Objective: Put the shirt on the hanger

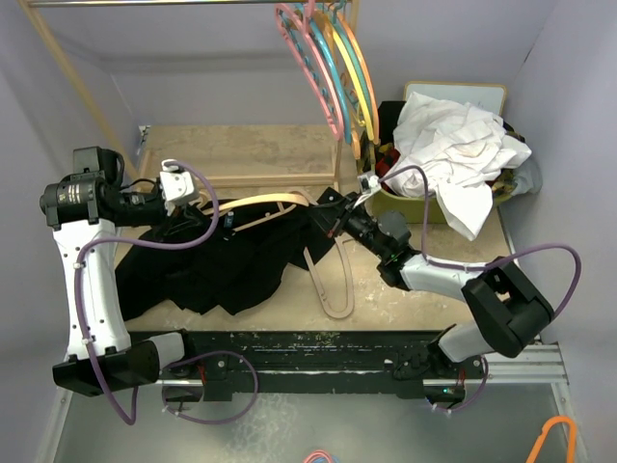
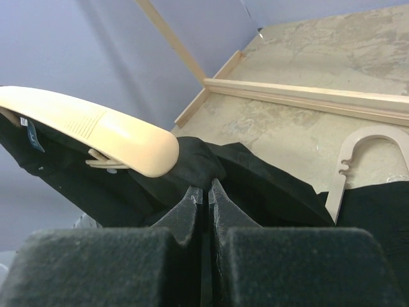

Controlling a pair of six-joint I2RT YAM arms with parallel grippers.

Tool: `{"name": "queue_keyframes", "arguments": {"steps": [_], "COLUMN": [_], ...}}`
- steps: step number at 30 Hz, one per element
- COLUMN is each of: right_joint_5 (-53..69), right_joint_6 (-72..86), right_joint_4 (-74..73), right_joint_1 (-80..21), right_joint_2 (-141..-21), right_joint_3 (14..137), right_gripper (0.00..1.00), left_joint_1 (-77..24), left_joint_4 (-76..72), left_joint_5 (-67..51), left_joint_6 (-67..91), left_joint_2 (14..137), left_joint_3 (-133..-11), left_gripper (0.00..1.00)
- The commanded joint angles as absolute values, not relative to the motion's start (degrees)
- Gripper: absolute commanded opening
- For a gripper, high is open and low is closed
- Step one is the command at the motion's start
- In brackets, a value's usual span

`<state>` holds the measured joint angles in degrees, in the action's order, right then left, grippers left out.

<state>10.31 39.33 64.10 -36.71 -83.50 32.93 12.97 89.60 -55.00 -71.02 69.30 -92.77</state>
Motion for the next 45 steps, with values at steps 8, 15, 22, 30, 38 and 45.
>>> {"name": "queue_keyframes", "arguments": {"steps": [8,15,22,30,38,45], "right_joint_5": [8.5,10.3,11.8,10.2,3.3,11.4], "right_joint_6": [36.5,36.9,37.0,33.6,28.8,26.2], "right_joint_4": [54.9,56.2,52.1,29.2,7.0,3.7], "right_joint_1": [-30.6,-30.0,-29.6,-29.6,-29.7,-29.7], "right_joint_2": [-82.9,-85.3,-84.2,-77.3,-73.6,-77.9], "right_joint_3": [39.3,40.3,41.0,47.6,59.7,65.3], "right_gripper": [0.00,0.00,0.00,0.00,0.00,0.00], "left_joint_1": [13.4,12.8,12.8,12.0,6.5,2.9], "left_joint_4": [88.8,88.8,84.6,81.3,82.2,72.7], "left_joint_5": [-55.0,-57.3,-45.3,-39.3,-35.7,-31.7], "left_joint_6": [-73.2,-72.5,-73.6,-73.5,-73.1,-62.3], "left_joint_2": [66.2,66.0,65.9,65.7,66.7,66.9], "left_joint_3": [-94.6,-95.2,-91.4,-88.7,-87.1,-87.5], "left_gripper": [0.00,0.00,0.00,0.00,0.00,0.00]}}
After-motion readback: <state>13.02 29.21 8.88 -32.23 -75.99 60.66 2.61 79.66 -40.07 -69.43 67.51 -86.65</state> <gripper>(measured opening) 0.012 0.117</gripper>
